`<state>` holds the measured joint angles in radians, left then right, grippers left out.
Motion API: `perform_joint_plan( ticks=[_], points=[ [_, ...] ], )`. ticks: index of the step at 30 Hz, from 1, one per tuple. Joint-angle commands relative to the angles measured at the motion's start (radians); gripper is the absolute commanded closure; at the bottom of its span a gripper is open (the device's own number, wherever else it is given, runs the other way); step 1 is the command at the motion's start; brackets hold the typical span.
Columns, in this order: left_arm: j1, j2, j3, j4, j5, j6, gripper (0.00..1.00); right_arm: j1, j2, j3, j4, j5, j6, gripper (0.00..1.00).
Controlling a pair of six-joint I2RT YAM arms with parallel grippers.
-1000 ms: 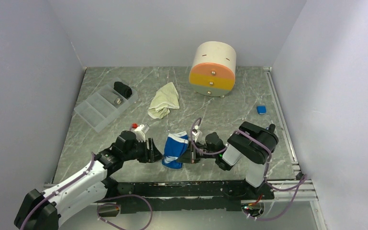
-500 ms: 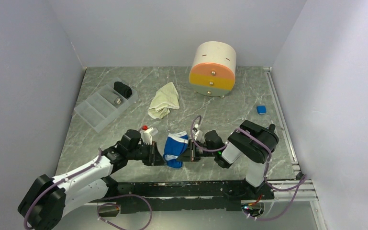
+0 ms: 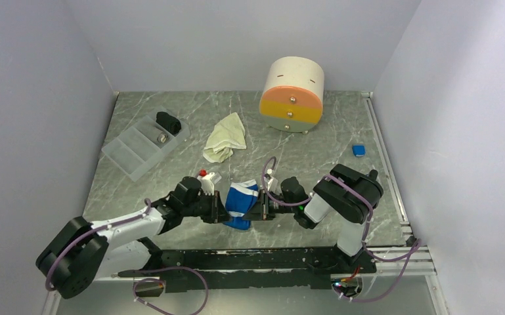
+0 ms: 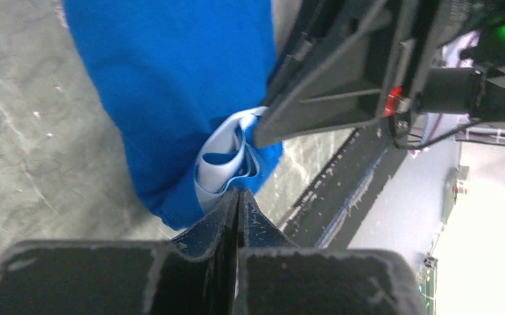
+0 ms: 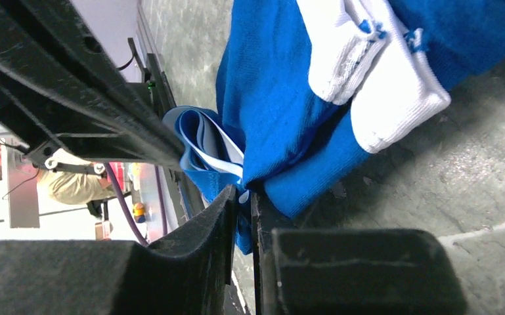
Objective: Roll the underwear
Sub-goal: Roll the underwear to the center of the board.
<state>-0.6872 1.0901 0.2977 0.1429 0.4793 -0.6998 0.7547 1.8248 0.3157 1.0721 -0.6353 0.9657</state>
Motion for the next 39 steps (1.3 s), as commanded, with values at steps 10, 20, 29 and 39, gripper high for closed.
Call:
perform_joint_plan(
  ticks=[10,20,29,39],
  points=[
    [-0.006,0.11,-0.012,0.099,-0.146,0.042,0.95,-0.015,-0.277,0.029,-0.286,0.076,-0.167,0.57],
    [-0.007,0.143,-0.005,0.107,-0.113,0.053,0.95,0.139,-0.623,0.105,-0.701,0.315,-0.877,0.42],
    [-0.007,0.184,0.047,0.036,-0.119,0.082,0.95,0.386,-0.597,0.065,-0.698,0.424,-1.596,0.43],
    [-0.007,0.208,0.042,0.061,-0.096,0.074,0.95,0.483,-0.444,0.11,-0.674,0.552,-1.824,0.48]
  ],
)
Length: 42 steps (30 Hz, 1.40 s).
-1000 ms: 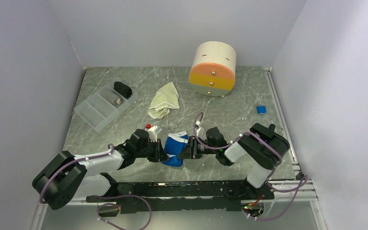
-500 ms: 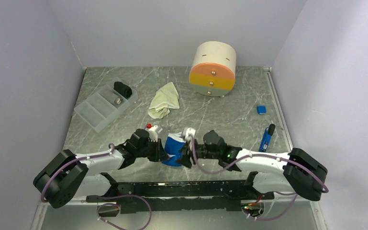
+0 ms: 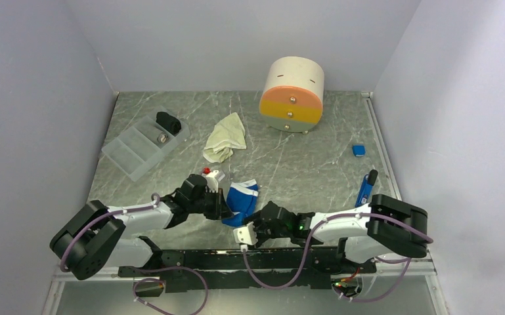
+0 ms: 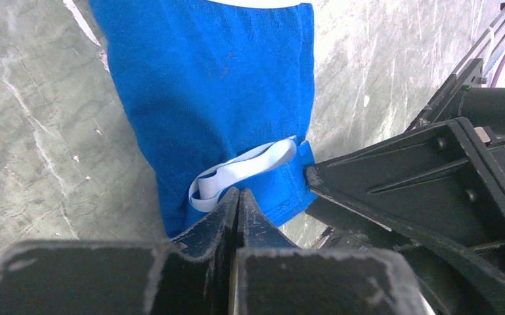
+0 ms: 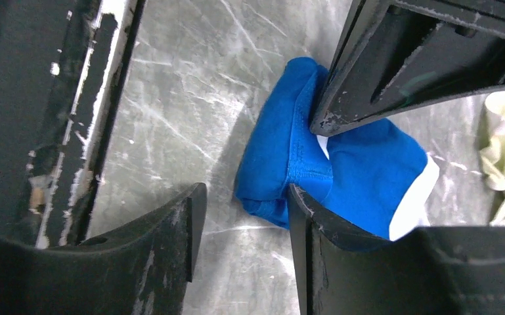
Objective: Roll the underwear
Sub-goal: Roll the underwear to the center of the board.
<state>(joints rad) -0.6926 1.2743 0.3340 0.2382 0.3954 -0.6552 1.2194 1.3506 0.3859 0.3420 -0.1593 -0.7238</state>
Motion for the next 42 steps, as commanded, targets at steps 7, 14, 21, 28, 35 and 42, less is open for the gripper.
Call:
perform_joint_plan(
  ticks=[7,14,21,28,35,42],
  points=[
    [-0.002,0.032,0.02,-0.06,-0.013,0.043,0.95,0.054,0.021,0.014,0.145,0.154,-0.142,0.46],
    [-0.002,0.043,0.027,-0.068,-0.009,0.047,0.95,0.077,0.089,0.026,0.174,0.17,-0.115,0.5],
    [-0.002,0.035,0.064,-0.127,-0.038,0.066,0.95,0.077,0.176,0.013,0.207,0.291,0.01,0.7],
    [-0.001,0.018,0.067,-0.148,-0.046,0.071,0.95,0.08,0.191,0.006,0.243,0.312,0.042,0.76],
    [0.081,-0.066,0.066,-0.151,-0.056,-0.017,0.52,0.046,0.164,-0.006,0.275,0.258,0.204,0.98],
    [0.186,-0.227,0.046,-0.217,-0.045,-0.13,0.27,0.0,0.197,-0.02,0.372,0.147,0.385,0.99]
  ],
)
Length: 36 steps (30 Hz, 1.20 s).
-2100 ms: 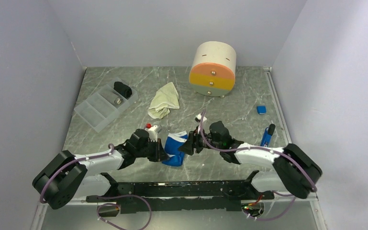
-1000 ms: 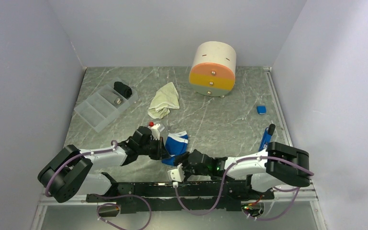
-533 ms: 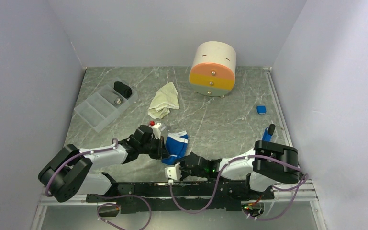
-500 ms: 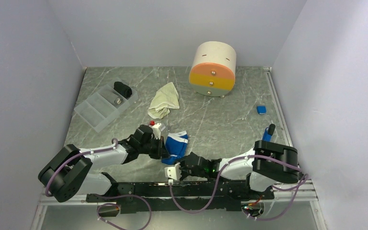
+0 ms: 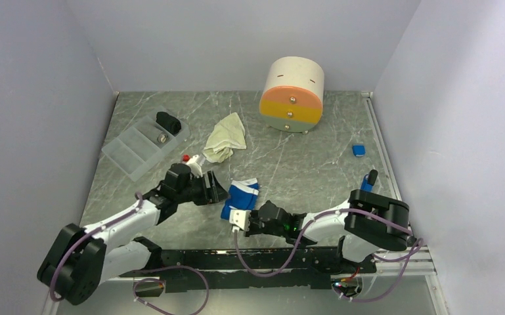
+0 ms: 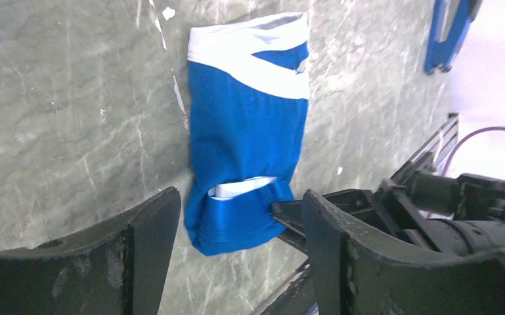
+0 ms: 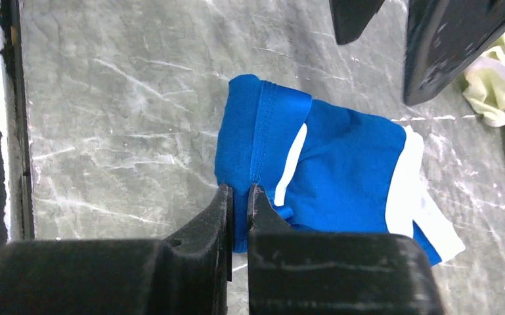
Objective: Roll the underwear
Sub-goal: Roll the underwear to the center of the board.
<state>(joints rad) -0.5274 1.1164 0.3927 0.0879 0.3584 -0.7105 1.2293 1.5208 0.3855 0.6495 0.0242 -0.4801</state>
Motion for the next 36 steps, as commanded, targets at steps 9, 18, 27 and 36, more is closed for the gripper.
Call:
perform_joint_plan(
  ticks=[9,18,27,36],
  points=[
    [0.021,-0.243,-0.244,0.023,0.001,-0.35,0.16,-0.015,0.102,-0.006,0.126,0.003,0.3,1.0],
    [0.021,-0.187,-0.293,0.106,-0.051,-0.423,0.16,-0.031,0.103,-0.032,0.188,-0.002,0.406,1.0],
    [0.0,-0.056,-0.346,0.272,-0.138,-0.553,0.22,-0.051,0.107,-0.056,0.257,-0.02,0.468,1.0],
    [-0.039,0.156,-0.314,0.412,-0.111,-0.527,0.33,-0.068,0.102,-0.054,0.264,-0.055,0.479,1.0]
  ],
)
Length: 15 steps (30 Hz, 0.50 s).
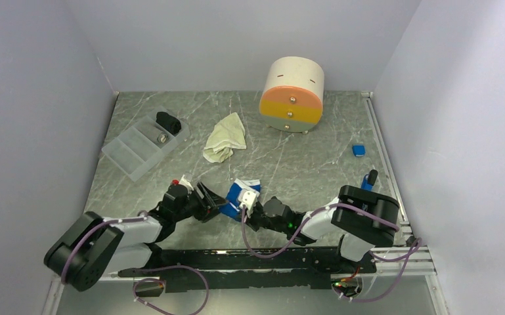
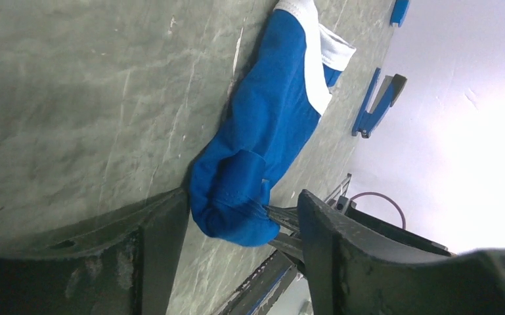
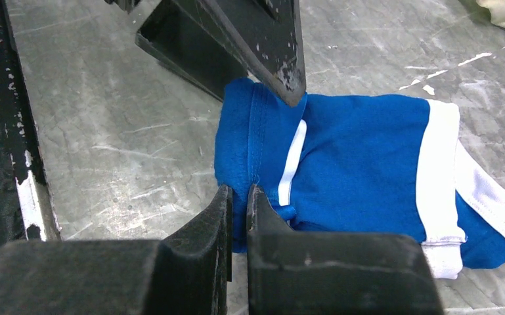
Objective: Roll the underwear
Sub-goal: Roll the underwear to the center of the board.
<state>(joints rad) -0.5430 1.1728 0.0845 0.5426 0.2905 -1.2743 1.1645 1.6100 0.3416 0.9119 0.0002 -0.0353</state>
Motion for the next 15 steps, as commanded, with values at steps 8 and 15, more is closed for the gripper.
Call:
perform_joint_plan(
  ticks=[8,15],
  points=[
    [-0.055,0.183,0.01,-0.001,-0.058,0.038,0.64,-0.004,0.003,-0.036,0.057,-0.05,0.024,0.97],
    [-0.066,0.185,0.079,-0.076,-0.062,0.085,0.87,-0.001,-0.082,-0.03,-0.041,-0.118,-0.096,0.66]
  ],
)
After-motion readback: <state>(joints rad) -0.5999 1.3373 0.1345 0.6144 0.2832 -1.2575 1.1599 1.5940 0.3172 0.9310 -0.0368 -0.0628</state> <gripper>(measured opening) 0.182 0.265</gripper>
